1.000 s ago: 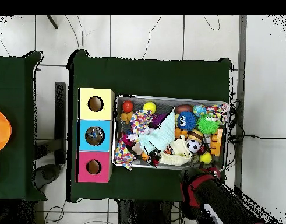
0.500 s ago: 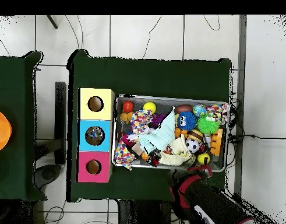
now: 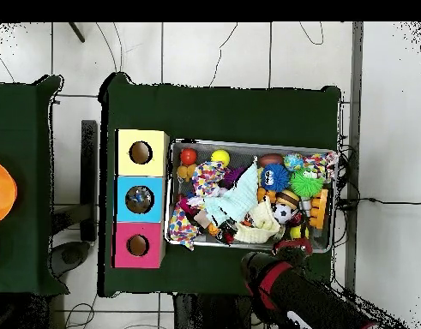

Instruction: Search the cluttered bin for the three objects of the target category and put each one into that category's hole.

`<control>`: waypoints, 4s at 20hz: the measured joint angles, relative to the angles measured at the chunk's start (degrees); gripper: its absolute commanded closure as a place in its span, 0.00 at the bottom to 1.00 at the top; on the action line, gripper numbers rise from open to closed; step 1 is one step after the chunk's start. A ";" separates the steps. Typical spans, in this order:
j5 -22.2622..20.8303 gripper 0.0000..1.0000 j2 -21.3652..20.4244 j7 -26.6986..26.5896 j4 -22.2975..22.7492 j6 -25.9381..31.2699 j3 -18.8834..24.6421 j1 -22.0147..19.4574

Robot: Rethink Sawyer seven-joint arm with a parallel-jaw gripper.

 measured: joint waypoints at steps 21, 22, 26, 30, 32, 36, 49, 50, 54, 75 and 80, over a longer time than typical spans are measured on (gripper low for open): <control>-3.58 0.00 -4.02 14.72 10.55 9.62 18.13 -8.63; -3.58 0.00 -4.13 14.95 10.72 9.62 18.48 -8.70; -3.57 0.00 -4.62 15.27 11.62 9.62 20.34 -9.12; -3.57 0.00 -5.13 15.27 11.69 9.62 22.19 -9.95; -3.57 0.00 -5.29 15.27 11.69 9.62 23.01 -10.28; -3.57 0.00 -5.31 15.27 11.69 9.61 24.33 -11.10; 1.06 0.00 -6.80 15.28 11.75 9.54 28.84 -12.76; 2.89 0.00 -7.43 15.28 11.76 9.30 28.91 -12.49; 16.51 0.00 -12.90 15.28 11.75 3.44 28.83 -10.85; 29.05 0.00 -28.95 15.28 15.38 -15.89 22.97 -8.15; 27.54 0.00 -27.81 15.28 15.41 -15.87 21.59 -9.84</control>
